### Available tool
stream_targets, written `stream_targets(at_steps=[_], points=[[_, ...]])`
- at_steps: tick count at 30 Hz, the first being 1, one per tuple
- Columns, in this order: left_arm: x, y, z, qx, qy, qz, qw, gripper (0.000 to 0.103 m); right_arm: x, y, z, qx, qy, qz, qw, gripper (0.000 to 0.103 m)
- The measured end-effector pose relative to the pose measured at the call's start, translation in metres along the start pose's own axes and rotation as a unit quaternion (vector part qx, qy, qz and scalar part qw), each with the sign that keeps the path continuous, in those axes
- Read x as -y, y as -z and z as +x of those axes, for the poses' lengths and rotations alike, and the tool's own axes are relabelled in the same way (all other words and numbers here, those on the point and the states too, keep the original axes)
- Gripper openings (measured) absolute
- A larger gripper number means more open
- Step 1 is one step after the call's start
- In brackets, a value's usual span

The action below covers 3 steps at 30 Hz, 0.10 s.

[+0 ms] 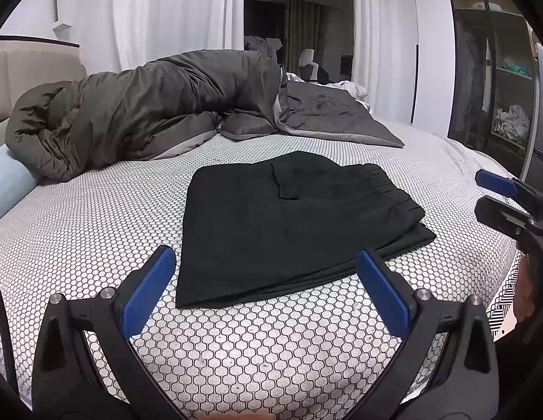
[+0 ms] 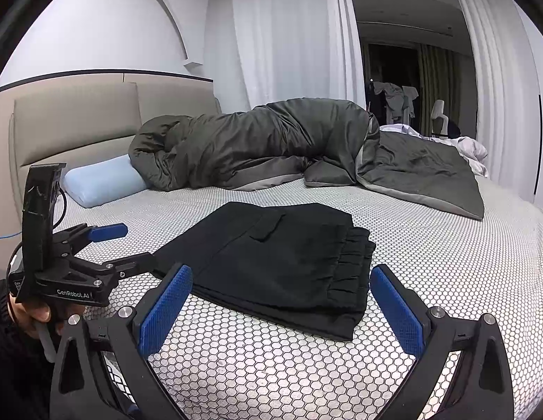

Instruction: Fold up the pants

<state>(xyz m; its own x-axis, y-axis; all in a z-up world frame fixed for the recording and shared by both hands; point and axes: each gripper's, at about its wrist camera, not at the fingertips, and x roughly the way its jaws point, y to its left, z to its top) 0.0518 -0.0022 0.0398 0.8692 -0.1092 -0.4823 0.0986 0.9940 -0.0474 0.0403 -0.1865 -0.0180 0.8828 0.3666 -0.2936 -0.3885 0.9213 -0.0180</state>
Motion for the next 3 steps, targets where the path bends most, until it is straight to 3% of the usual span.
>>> stream_targets(at_steps=[3], points=[[-0.0006,-0.0001,-0.0009,0.002,0.002,0.001,1.0000,0.102,-0.0006,0.0003,0.0003,0.000,0.001,-0.001,1.000,0.103]])
